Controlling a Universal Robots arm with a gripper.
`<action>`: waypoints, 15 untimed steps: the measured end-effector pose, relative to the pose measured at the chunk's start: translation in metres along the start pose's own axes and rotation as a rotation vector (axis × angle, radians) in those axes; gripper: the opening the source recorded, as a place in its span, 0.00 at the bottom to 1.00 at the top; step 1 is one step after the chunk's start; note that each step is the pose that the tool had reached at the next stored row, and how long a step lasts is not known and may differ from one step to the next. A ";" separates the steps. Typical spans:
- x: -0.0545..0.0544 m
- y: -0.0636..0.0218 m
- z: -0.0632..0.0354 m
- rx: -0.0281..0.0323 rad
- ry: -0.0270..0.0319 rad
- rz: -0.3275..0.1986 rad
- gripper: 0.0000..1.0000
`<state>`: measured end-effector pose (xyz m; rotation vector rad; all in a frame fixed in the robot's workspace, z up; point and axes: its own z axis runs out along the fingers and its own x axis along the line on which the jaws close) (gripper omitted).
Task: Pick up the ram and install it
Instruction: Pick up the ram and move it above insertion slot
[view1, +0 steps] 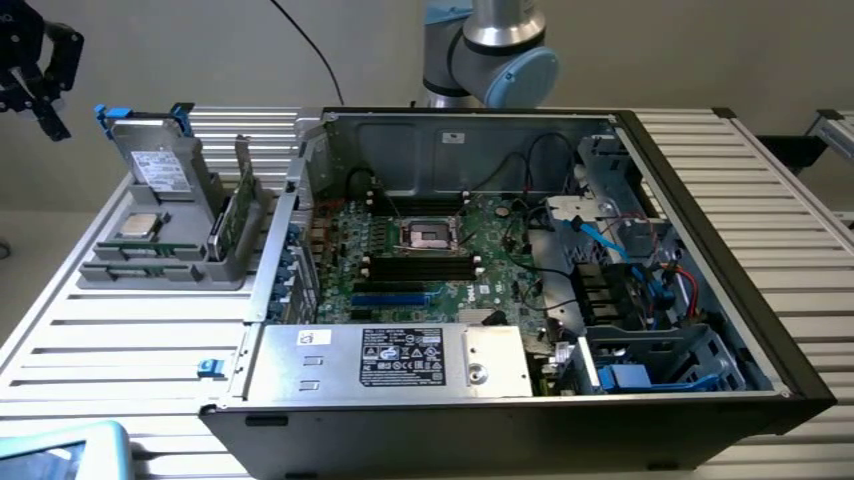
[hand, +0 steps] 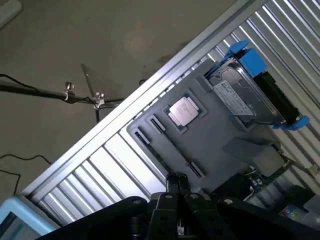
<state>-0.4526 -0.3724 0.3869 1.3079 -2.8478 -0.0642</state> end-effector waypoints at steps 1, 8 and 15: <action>0.000 0.0000 0.0000 0.0003 0.0016 -0.018 0.11; 0.000 0.0000 0.0001 0.0017 0.0097 -0.145 0.11; 0.000 0.0000 0.0001 0.0087 0.0256 -0.270 0.11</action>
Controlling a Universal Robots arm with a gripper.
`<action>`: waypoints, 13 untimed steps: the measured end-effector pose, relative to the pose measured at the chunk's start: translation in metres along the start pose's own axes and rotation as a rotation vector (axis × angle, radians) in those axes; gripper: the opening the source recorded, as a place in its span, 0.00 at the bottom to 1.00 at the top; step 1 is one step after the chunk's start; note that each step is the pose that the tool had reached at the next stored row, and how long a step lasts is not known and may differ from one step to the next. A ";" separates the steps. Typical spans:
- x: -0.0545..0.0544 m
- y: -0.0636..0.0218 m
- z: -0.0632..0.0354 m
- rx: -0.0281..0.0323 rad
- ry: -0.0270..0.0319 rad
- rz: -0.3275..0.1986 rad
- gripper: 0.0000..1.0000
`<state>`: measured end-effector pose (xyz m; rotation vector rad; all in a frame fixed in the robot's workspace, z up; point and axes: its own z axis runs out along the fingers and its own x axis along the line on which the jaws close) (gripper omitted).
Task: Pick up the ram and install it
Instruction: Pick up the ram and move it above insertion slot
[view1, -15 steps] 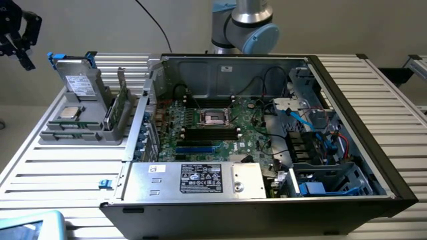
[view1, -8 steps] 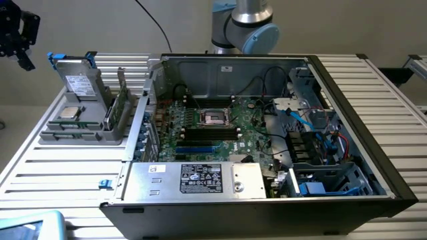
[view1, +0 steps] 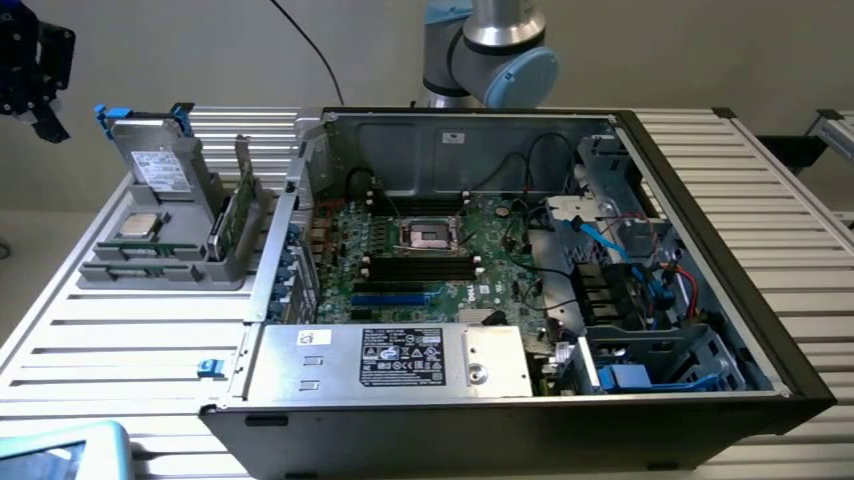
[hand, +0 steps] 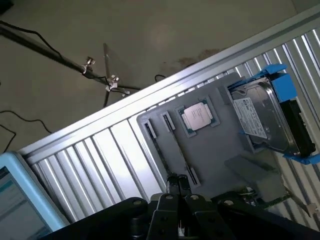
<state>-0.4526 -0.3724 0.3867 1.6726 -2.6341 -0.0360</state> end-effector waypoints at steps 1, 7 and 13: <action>0.000 0.0000 0.0000 0.0013 0.0029 -0.017 0.11; 0.000 0.0000 0.0001 0.0118 0.0127 -0.114 0.11; 0.000 0.0000 0.0000 0.0225 0.0153 -0.212 0.11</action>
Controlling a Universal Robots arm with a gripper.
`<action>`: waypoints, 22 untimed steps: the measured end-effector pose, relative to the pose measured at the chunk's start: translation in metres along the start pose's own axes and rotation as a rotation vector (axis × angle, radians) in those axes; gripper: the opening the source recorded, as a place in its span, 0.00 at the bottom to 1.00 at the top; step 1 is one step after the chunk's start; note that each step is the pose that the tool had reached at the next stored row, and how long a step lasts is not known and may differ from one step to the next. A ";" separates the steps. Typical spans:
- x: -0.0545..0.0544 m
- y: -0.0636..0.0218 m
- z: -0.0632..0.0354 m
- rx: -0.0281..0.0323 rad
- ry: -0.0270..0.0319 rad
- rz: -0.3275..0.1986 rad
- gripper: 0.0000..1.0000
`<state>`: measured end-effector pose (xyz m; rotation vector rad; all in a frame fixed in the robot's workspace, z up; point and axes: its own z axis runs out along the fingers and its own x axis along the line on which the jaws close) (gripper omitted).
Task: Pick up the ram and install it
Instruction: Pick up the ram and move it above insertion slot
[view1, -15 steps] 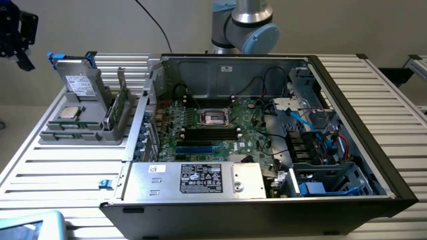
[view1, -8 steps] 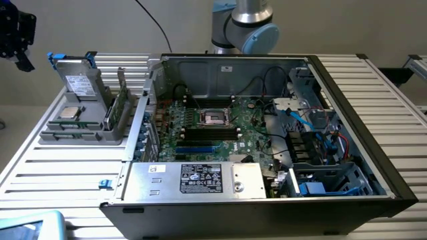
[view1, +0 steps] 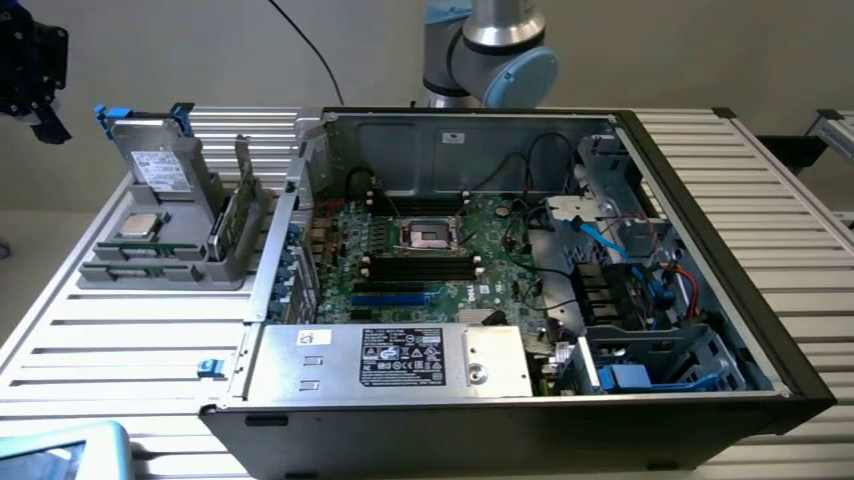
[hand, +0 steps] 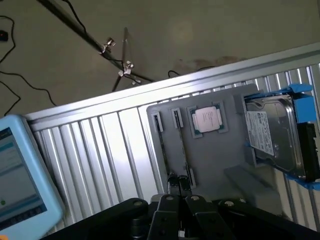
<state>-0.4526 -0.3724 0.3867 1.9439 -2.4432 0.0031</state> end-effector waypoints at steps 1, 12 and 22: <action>0.000 0.0000 0.0000 0.0014 0.0007 -0.015 0.11; 0.000 0.0000 0.0000 0.0034 0.0032 -0.051 0.25; -0.001 -0.0034 0.0100 0.0050 0.0082 -0.093 0.43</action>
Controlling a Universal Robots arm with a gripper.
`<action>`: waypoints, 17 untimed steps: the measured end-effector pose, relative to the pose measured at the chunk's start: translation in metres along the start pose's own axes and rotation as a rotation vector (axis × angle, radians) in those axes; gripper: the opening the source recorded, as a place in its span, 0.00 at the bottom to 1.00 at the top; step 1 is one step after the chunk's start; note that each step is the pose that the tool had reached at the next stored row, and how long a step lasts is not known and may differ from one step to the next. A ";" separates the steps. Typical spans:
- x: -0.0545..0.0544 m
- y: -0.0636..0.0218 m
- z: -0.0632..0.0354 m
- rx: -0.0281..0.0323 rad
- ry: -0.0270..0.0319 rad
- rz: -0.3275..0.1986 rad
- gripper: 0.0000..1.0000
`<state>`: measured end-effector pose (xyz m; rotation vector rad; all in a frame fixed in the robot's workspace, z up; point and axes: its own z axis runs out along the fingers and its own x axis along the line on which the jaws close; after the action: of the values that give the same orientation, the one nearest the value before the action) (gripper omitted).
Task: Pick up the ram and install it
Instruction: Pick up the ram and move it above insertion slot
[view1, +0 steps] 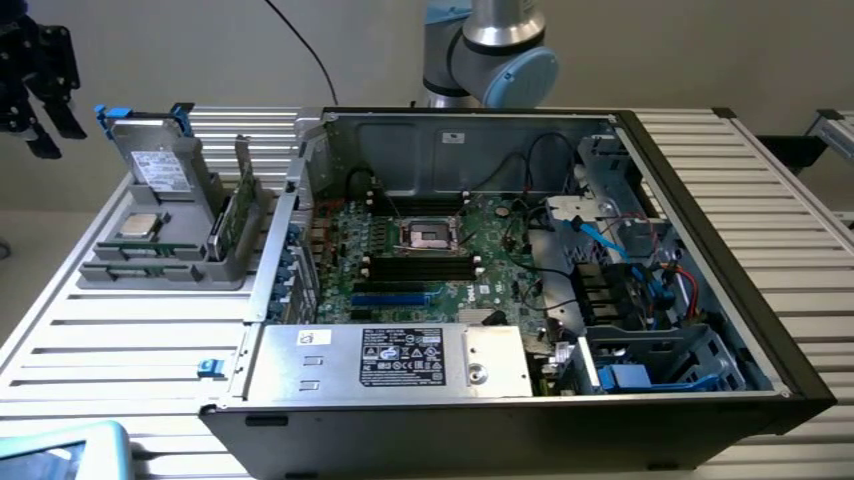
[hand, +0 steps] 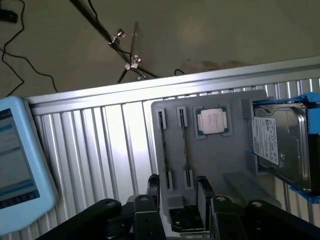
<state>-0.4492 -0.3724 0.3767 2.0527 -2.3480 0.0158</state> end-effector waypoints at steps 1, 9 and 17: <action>0.000 -0.0007 0.0018 0.0003 0.0002 -0.007 0.43; -0.001 -0.0089 0.0164 0.0004 0.0007 -0.031 0.43; -0.001 -0.0095 0.0240 0.0002 0.0010 -0.032 0.43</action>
<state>-0.4399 -0.3729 0.3526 2.0900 -2.3138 0.0164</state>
